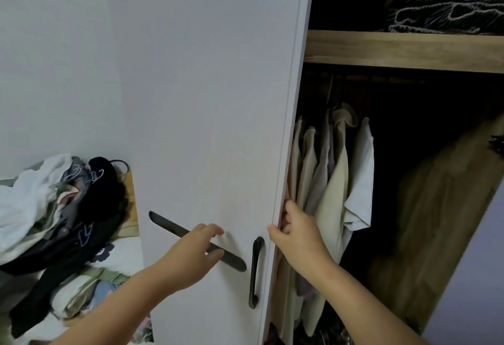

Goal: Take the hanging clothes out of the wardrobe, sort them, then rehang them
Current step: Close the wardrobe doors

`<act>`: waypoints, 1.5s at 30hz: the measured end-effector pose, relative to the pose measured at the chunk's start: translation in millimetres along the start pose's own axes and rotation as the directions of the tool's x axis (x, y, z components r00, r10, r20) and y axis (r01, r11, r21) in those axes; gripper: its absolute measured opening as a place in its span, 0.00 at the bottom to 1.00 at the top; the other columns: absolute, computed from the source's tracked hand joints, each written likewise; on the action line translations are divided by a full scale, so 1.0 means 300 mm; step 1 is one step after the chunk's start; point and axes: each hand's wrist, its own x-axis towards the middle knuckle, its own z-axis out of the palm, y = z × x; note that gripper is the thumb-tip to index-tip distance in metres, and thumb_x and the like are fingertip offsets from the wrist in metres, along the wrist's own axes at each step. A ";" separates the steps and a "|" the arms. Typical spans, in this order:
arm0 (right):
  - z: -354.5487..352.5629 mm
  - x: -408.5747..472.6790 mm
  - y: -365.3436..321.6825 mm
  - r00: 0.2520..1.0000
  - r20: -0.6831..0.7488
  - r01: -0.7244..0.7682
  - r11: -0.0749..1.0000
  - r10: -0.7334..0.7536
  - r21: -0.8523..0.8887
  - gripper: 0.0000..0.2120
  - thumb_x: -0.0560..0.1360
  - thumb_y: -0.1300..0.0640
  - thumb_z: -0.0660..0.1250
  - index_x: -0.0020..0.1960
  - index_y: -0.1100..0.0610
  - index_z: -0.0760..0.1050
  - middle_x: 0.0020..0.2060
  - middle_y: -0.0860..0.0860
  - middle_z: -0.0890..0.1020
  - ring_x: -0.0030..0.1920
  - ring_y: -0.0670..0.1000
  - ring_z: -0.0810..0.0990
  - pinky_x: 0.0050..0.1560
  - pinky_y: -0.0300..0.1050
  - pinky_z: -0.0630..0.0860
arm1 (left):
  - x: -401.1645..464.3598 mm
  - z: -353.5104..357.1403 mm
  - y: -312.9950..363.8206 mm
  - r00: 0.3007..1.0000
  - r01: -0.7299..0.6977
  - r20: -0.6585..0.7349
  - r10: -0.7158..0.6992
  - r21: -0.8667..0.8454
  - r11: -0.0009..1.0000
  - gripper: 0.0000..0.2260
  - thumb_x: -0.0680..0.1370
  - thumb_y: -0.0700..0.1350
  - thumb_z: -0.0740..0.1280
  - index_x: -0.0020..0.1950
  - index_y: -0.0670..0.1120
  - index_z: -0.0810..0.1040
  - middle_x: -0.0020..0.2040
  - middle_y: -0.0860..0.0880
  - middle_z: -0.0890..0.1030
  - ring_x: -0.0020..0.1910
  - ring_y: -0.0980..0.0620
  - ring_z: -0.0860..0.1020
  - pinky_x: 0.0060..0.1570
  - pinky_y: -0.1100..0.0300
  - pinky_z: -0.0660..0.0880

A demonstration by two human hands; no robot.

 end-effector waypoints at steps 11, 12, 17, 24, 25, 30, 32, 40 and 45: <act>-0.029 0.230 0.122 0.989 -0.119 -0.090 0.995 0.094 0.040 0.04 0.75 0.62 0.63 0.48 0.55 0.71 0.43 0.51 0.81 0.42 0.52 0.79 0.43 0.44 0.76 | 0.098 0.025 -0.062 0.998 -0.029 0.065 0.026 0.054 0.998 0.16 0.79 0.49 0.61 0.67 0.53 0.66 0.61 0.57 0.69 0.57 0.59 0.73 0.56 0.67 0.69; -0.030 0.245 0.122 0.988 -0.118 -0.099 0.994 0.104 0.047 0.06 0.76 0.62 0.63 0.51 0.55 0.72 0.45 0.50 0.81 0.44 0.51 0.80 0.45 0.43 0.76 | 0.108 0.024 -0.073 0.997 -0.036 0.072 0.032 0.058 0.998 0.16 0.79 0.49 0.61 0.67 0.53 0.66 0.62 0.57 0.69 0.57 0.59 0.73 0.56 0.67 0.69; -0.033 0.301 0.133 0.984 -0.116 -0.127 0.989 0.136 0.081 0.09 0.76 0.64 0.63 0.52 0.52 0.71 0.47 0.51 0.81 0.50 0.53 0.81 0.55 0.47 0.77 | 0.149 0.009 -0.113 0.989 -0.076 0.135 0.068 0.055 0.996 0.17 0.79 0.50 0.61 0.67 0.53 0.65 0.63 0.58 0.68 0.58 0.60 0.72 0.58 0.67 0.69; 0.000 0.312 0.129 0.962 -0.203 -0.173 0.983 0.183 0.065 0.08 0.77 0.64 0.61 0.55 0.57 0.71 0.48 0.53 0.81 0.52 0.56 0.80 0.54 0.48 0.76 | 0.191 -0.007 -0.161 0.973 -0.141 0.190 0.130 0.048 0.989 0.17 0.79 0.50 0.61 0.68 0.53 0.65 0.64 0.56 0.68 0.59 0.58 0.73 0.59 0.64 0.70; 0.012 0.304 0.121 0.952 -0.245 -0.178 0.983 0.185 0.051 0.08 0.77 0.64 0.61 0.56 0.58 0.71 0.46 0.52 0.80 0.51 0.56 0.79 0.50 0.45 0.76 | 0.193 -0.008 -0.166 0.971 -0.150 0.196 0.138 0.046 0.988 0.17 0.79 0.50 0.61 0.68 0.53 0.65 0.64 0.56 0.68 0.59 0.58 0.73 0.59 0.63 0.70; 0.089 0.169 0.078 0.858 -0.463 -0.269 0.962 0.221 -0.039 0.21 0.79 0.58 0.61 0.70 0.57 0.61 0.60 0.51 0.71 0.53 0.48 0.72 0.51 0.38 0.68 | 0.191 0.001 -0.161 0.939 -0.245 0.253 0.232 0.018 0.969 0.17 0.80 0.50 0.60 0.68 0.53 0.65 0.64 0.56 0.69 0.59 0.59 0.73 0.58 0.65 0.70; 0.109 0.082 0.078 0.868 -0.474 -0.259 0.949 0.146 -0.181 0.21 0.79 0.59 0.60 0.70 0.56 0.62 0.61 0.52 0.69 0.54 0.47 0.71 0.54 0.38 0.68 | 0.182 0.013 -0.146 0.918 -0.287 0.286 0.275 0.000 0.958 0.17 0.80 0.50 0.60 0.68 0.53 0.66 0.64 0.56 0.69 0.59 0.59 0.73 0.58 0.66 0.69; 0.056 -0.295 0.108 0.951 -0.274 -0.259 0.851 0.142 -0.457 0.11 0.80 0.58 0.58 0.61 0.57 0.70 0.55 0.49 0.70 0.50 0.45 0.72 0.49 0.34 0.67 | 0.107 0.114 0.006 0.801 -0.445 0.400 0.446 -0.100 0.890 0.16 0.80 0.48 0.60 0.68 0.52 0.66 0.64 0.55 0.69 0.59 0.57 0.74 0.56 0.69 0.69; -0.072 -0.535 0.099 0.935 -0.271 -0.342 0.781 0.228 -0.523 0.12 0.80 0.59 0.58 0.61 0.57 0.71 0.57 0.49 0.71 0.53 0.44 0.70 0.49 0.26 0.61 | 0.044 0.205 0.166 0.693 -0.542 0.472 0.545 -0.158 0.826 0.16 0.80 0.45 0.60 0.68 0.51 0.66 0.61 0.52 0.72 0.55 0.56 0.73 0.53 0.68 0.69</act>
